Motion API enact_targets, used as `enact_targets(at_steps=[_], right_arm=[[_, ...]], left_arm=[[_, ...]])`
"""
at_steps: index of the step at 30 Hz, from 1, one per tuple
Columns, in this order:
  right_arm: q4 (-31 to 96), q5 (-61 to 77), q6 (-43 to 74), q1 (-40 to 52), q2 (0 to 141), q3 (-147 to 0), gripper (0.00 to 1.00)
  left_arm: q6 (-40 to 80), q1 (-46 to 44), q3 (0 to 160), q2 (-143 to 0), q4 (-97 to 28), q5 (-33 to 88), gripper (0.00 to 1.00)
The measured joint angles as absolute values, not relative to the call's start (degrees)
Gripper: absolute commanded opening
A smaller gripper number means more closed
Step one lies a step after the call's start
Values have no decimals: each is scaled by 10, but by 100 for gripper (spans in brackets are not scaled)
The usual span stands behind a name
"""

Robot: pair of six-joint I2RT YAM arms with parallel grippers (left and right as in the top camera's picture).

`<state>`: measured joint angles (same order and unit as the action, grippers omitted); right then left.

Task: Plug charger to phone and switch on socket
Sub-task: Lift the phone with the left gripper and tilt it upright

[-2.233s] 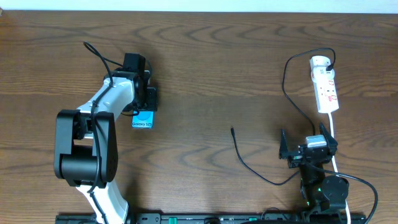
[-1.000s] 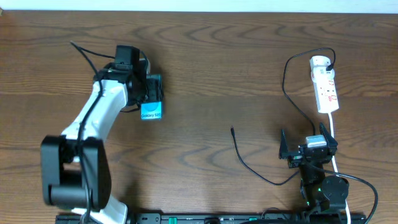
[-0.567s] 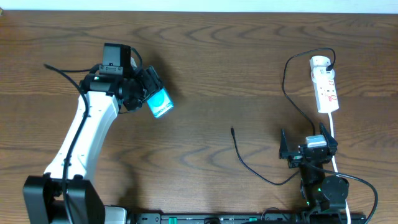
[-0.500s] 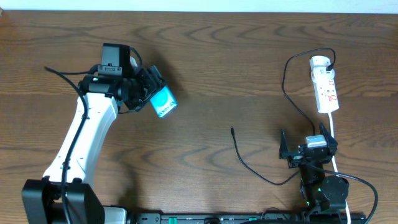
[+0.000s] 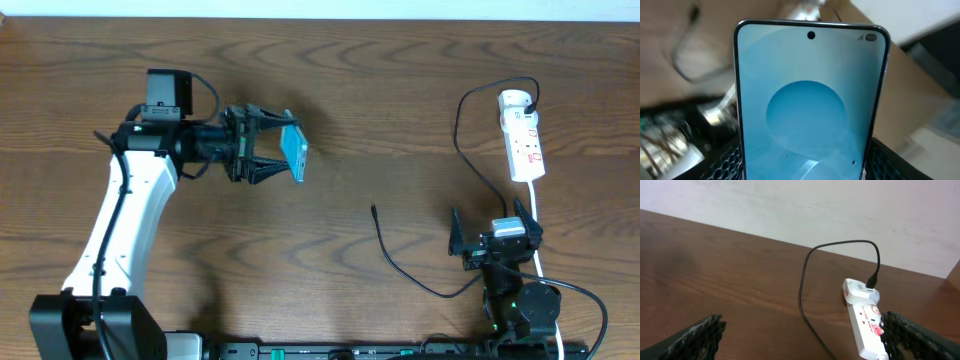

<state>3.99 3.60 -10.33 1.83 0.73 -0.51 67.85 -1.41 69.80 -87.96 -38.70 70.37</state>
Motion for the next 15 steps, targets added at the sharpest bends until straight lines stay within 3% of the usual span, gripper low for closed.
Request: enact_targets(at_steps=[5,15], right_arm=[[40,36,-103,18,7,-5,99],[40,36,-103,18,7,-5,99]], left_arm=[[697,3,698,-880,-387,806,7],[705,7,698,-880,-386,844,7]])
